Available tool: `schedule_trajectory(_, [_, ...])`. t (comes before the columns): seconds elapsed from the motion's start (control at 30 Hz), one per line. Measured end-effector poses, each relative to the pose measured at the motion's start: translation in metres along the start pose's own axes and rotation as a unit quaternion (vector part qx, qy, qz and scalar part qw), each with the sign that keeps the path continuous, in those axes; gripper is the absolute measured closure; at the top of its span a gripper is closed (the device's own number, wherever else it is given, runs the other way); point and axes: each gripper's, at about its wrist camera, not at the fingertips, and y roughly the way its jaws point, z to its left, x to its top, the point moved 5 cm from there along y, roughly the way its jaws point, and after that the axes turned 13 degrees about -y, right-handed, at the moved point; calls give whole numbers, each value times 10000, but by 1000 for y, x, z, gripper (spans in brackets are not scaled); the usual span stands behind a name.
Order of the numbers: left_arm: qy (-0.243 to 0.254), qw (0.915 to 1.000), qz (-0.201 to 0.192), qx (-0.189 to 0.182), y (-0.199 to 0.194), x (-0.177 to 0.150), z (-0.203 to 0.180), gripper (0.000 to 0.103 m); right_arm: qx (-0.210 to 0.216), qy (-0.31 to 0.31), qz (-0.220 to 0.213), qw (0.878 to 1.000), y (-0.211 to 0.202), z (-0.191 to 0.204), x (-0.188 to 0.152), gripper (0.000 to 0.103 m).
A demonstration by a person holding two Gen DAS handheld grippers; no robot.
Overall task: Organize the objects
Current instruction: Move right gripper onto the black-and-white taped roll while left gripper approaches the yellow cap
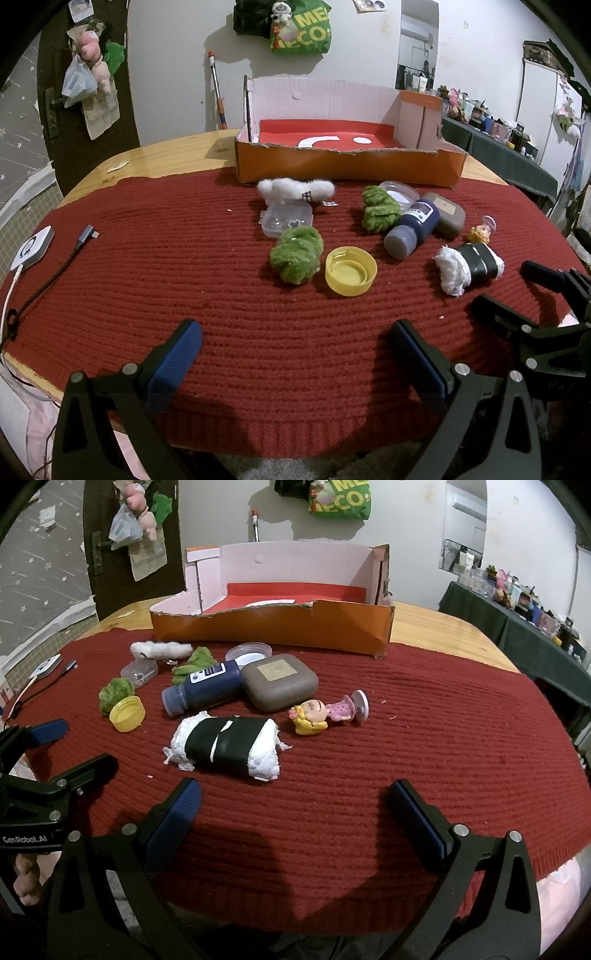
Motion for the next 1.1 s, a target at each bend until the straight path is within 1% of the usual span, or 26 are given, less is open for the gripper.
schedule_trajectory(0.17, [-18,10000,10,-72,0,-3,-2,3,68,-74,-12,9999,0,5,2,0])
schedule_trajectory(0.23, [-14,10000,1,-96,-1,-4,-3,9,107,-102,-26,9999,1,8,4,1])
schedule_trajectory(0.27, [-8,9999,8,-120,-2,1,-4,11,130,-117,-28,9998,1,9,5,3])
schedule_trajectory(0.33, [10,9998,32,-186,-3,1,-5,20,169,-149,-38,9997,1,11,6,6])
schedule_trajectory(0.4, [23,9997,45,-245,-4,2,-7,24,216,-166,-50,9996,1,12,7,10])
schedule_trajectory(0.5, [38,9993,88,-364,-5,4,-11,33,285,-190,-69,9994,0,15,9,15])
schedule_trajectory(0.67, [119,9987,135,-468,-4,7,-19,38,438,-228,-111,9987,1,21,12,21])
schedule_trajectory(0.73, [164,9987,126,-469,-2,9,-22,45,469,-297,-114,9984,2,26,14,23])
schedule_trajectory(0.83, [193,9986,124,-486,2,12,-25,47,493,-332,-125,9982,5,28,17,25])
schedule_trajectory(0.93, [225,9984,120,-504,5,15,-27,54,528,-335,-133,9980,7,29,19,26])
schedule_trajectory(1.1, [277,9981,117,-531,10,20,-29,61,584,-353,-135,9976,10,29,24,31])
